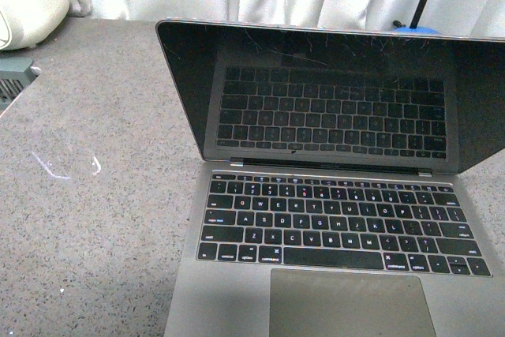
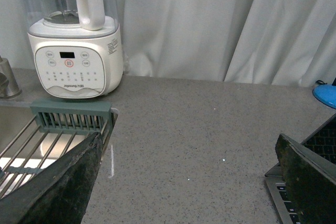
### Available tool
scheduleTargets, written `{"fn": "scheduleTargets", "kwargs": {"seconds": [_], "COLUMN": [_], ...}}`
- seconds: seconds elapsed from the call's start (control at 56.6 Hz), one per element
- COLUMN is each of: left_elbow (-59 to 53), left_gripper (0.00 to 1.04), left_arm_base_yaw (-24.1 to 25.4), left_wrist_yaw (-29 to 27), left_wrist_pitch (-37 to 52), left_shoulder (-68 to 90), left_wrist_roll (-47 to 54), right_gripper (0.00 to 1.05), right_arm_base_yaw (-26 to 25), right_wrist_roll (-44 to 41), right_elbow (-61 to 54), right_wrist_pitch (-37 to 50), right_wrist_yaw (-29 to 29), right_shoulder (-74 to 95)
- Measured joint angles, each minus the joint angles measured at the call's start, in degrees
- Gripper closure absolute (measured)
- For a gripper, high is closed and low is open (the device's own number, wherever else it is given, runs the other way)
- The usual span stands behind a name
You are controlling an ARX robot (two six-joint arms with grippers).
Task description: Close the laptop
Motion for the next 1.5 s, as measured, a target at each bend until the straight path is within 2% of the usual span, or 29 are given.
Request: {"fn": "scheduleTargets", "kwargs": {"seconds": [1.043,1.149,1.396,1.502], "left_elbow": [0.0,0.0,0.0,0.0], "left_gripper": [0.07,0.3,0.72,0.95], "left_arm_base_yaw": [0.0,0.0,0.0,0.0], "left_wrist_yaw": [0.0,0.0,0.0,0.0], "left_wrist_pitch": [0.0,0.0,0.0,0.0], "left_shoulder": [0.0,0.0,0.0,0.0], "left_wrist_roll": [0.02,0.04,0.04,0.04], "right_gripper": [0.1,0.3,0.71,0.96], "right_arm_base_yaw": [0.0,0.0,0.0,0.0], "right_wrist_roll": [0.02,0.02,0.02,0.02], "right_elbow": [0.0,0.0,0.0,0.0], "right_wrist_pitch": [0.0,0.0,0.0,0.0], "right_wrist_yaw": [0.0,0.0,0.0,0.0], "right_shoulder": [0.0,0.0,0.0,0.0]}}
